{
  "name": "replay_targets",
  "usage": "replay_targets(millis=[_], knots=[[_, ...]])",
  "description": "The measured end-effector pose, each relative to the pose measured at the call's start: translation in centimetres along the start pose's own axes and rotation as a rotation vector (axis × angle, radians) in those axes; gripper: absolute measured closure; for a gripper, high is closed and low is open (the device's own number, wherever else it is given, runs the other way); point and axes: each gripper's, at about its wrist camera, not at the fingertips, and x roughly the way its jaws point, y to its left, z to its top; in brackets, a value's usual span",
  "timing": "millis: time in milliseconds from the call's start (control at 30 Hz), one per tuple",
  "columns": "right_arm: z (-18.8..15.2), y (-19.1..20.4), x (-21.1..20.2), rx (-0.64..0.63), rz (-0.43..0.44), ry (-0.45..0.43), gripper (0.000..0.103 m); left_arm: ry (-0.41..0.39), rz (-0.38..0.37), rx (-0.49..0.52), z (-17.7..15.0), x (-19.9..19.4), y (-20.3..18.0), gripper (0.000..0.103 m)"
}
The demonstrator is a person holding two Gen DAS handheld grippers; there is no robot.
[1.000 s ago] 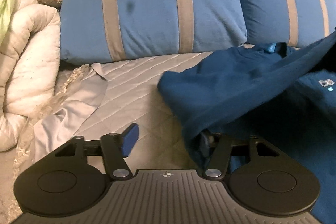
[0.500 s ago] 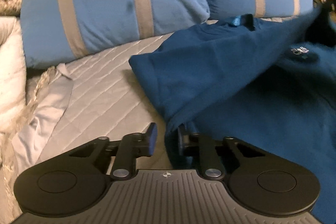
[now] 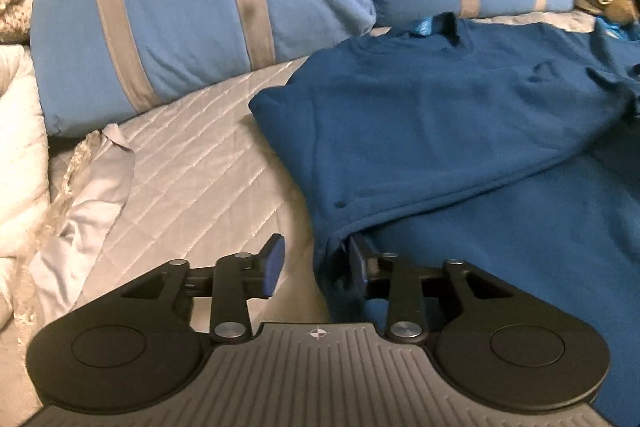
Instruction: Fold clothes
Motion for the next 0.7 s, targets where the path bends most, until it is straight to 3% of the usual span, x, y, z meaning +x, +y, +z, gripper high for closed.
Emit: replay_targets(millis=[100,167,267,367,400,500,600,700], knots=[[-0.9,-0.9,0.6,0.085,0.025,-0.019,0.054,-0.034,-0.003,-0.013,-0.4,-2.1,0.4,0.052],[-1.0,-1.5,0.9,0.133,0.068,-0.036,0.052,-0.051,-0.014,-0.044,-0.5,-3.4,0.9,0.045],[-1.2,-1.3,1.6,0.155,0.133,-0.043,0.052,-0.073,-0.032,-0.095,-0.6,-5.2,1.6,0.044],[-1.2,-1.6,2.6,0.164,0.143,-0.026,0.058,-0.088,-0.032,-0.119,-0.7,-6.5,2.0,0.044],[-1.1,-1.8,2.8,0.165,0.145,-0.024,0.074,-0.094,-0.029,-0.122,-0.7,-6.9,2.0,0.044],[-0.7,-2.0,2.1,0.101,0.046,-0.028,0.088,-0.113,-0.020,-0.128,-0.9,-8.3,2.1,0.044],[-0.4,-2.0,0.1,-0.020,-0.072,-0.046,0.090,-0.125,-0.020,-0.132,-1.1,-9.6,2.1,0.044],[-0.7,-1.9,-0.6,-0.102,-0.128,-0.029,0.090,-0.136,-0.021,-0.141,-1.1,-10.6,2.0,0.044]])
